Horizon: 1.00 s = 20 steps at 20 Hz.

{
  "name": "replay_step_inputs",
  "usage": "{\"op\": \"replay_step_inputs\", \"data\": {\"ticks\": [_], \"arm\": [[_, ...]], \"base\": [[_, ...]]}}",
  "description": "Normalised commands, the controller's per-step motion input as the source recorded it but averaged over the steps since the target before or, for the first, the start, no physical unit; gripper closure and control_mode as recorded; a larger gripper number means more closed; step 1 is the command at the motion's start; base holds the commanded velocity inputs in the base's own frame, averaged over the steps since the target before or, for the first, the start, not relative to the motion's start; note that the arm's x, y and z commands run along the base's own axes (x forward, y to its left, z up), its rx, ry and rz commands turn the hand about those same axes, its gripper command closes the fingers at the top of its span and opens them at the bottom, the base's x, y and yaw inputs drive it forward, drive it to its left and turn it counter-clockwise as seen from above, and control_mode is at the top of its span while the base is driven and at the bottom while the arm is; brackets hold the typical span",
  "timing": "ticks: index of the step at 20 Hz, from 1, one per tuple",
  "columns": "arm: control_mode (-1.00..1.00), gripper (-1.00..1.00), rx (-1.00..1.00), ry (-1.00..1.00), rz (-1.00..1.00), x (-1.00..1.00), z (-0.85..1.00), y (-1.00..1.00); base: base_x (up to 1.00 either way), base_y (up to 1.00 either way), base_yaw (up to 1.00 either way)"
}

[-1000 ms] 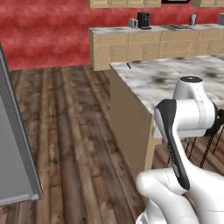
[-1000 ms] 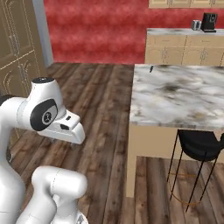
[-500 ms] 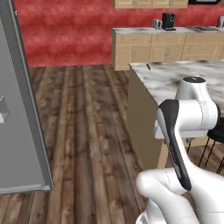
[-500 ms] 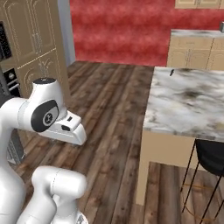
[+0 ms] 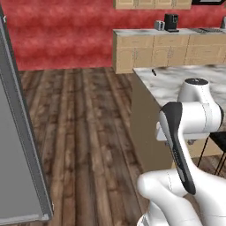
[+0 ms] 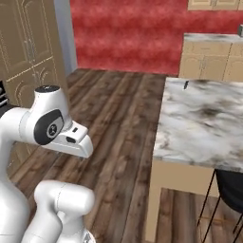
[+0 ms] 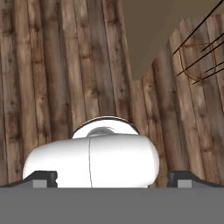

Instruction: Retrieve the butter from the fridge and place it on a plate on the dining table. Then retrieve the butter knife by the fridge and place it near the plate.

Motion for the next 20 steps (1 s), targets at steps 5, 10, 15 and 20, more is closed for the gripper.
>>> {"op": "replay_step_inputs", "data": {"ticks": [5,10,15,20], "arm": [[1.0,-1.0,0.0,0.0,0.0,0.0,0.0,0.0],[1.0,-1.0,0.0,0.0,0.0,0.0,0.0,0.0],[1.0,-1.0,0.0,0.0,0.0,0.0,0.0,0.0],[1.0,-1.0,0.0,0.0,0.0,0.0,0.0,0.0]], "base": [[0.97,0.47,-0.11],[0.95,0.03,-0.01],[0.92,-0.03,0.0],[1.0,0.0,0.0]]}}
